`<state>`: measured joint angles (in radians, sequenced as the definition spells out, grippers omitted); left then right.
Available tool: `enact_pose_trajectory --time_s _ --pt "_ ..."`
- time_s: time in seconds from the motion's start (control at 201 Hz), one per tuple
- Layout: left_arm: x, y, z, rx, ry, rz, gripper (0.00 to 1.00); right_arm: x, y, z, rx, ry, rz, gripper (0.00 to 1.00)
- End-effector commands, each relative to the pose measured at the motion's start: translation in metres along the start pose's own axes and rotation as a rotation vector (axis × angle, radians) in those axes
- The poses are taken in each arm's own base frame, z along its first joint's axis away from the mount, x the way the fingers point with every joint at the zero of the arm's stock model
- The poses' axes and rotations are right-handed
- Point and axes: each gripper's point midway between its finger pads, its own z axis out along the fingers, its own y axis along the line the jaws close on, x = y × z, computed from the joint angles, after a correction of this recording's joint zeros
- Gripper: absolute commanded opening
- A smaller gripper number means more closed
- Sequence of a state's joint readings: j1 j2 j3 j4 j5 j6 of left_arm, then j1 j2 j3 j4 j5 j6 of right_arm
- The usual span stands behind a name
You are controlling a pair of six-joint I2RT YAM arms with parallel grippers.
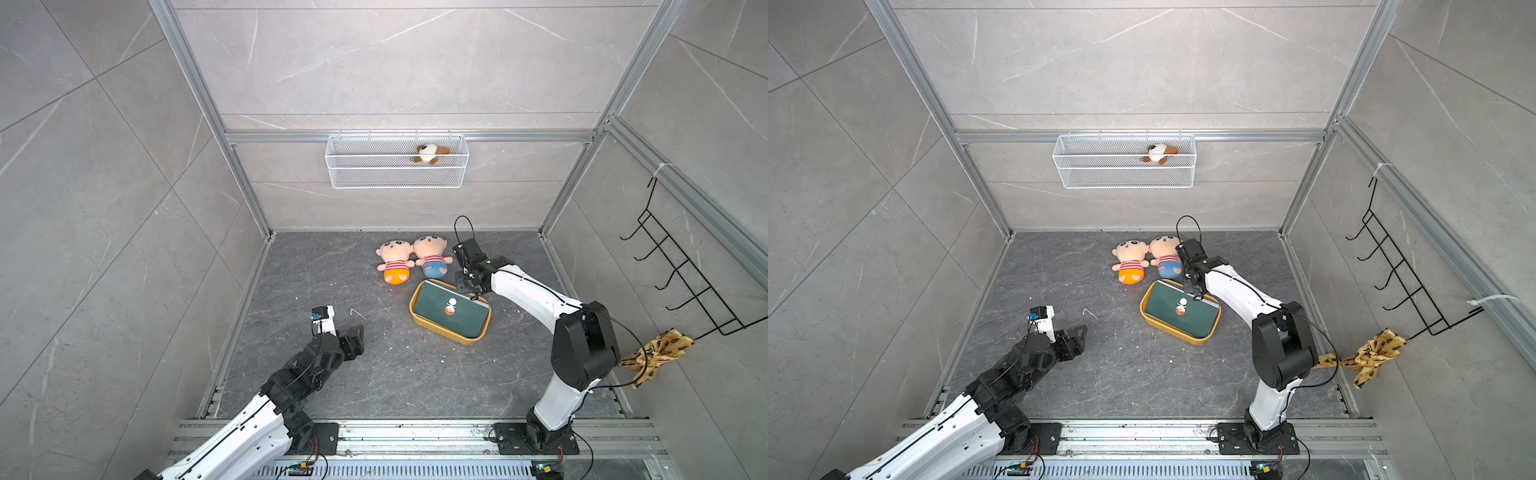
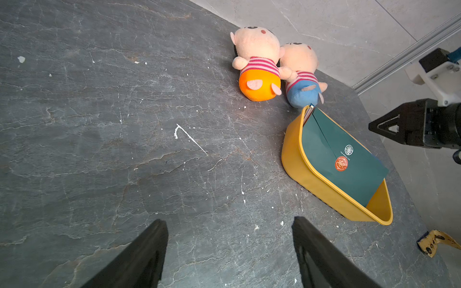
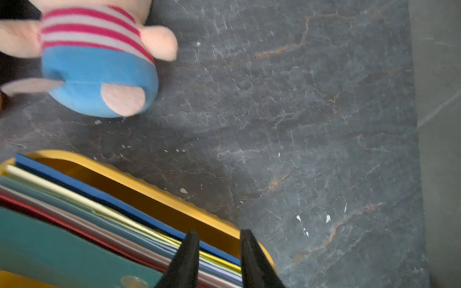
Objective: Put the sealed envelopes into the storage box
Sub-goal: Place the envelope in the storage box.
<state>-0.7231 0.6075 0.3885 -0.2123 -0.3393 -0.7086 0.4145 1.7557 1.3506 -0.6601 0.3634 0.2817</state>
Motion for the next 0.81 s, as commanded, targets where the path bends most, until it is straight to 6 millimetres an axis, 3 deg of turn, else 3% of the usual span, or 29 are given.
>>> enact_pose_trajectory --time_s 0.0,0.139,0.284,0.438,0.587,0.687,0.801 --pt "-0.007 -0.002 0.001 0.004 -0.030 -0.016 0.84 0.023 -0.005 0.008 0.017 0.044 0.029 0.32" --pt "-0.007 0.001 0.001 -0.008 -0.041 -0.019 0.84 0.044 -0.001 0.017 -0.005 0.092 0.049 0.31" --pt "-0.012 0.008 -0.001 -0.046 -0.063 -0.019 0.84 0.042 0.001 0.011 -0.032 0.076 0.052 0.31" --pt "-0.029 0.026 -0.008 -0.157 -0.150 -0.008 0.85 0.015 -0.010 -0.019 -0.042 -0.037 0.087 0.37" --pt "-0.068 0.061 -0.033 -0.404 -0.357 0.043 0.86 -0.010 -0.031 -0.063 -0.052 -0.235 0.142 0.46" --pt "-0.088 0.079 -0.046 -0.560 -0.509 0.117 0.88 -0.008 -0.047 -0.080 -0.037 -0.379 0.156 0.55" --pt "-0.090 0.085 -0.040 -0.635 -0.578 0.250 0.92 0.010 -0.067 -0.080 0.039 -0.483 0.131 0.67"
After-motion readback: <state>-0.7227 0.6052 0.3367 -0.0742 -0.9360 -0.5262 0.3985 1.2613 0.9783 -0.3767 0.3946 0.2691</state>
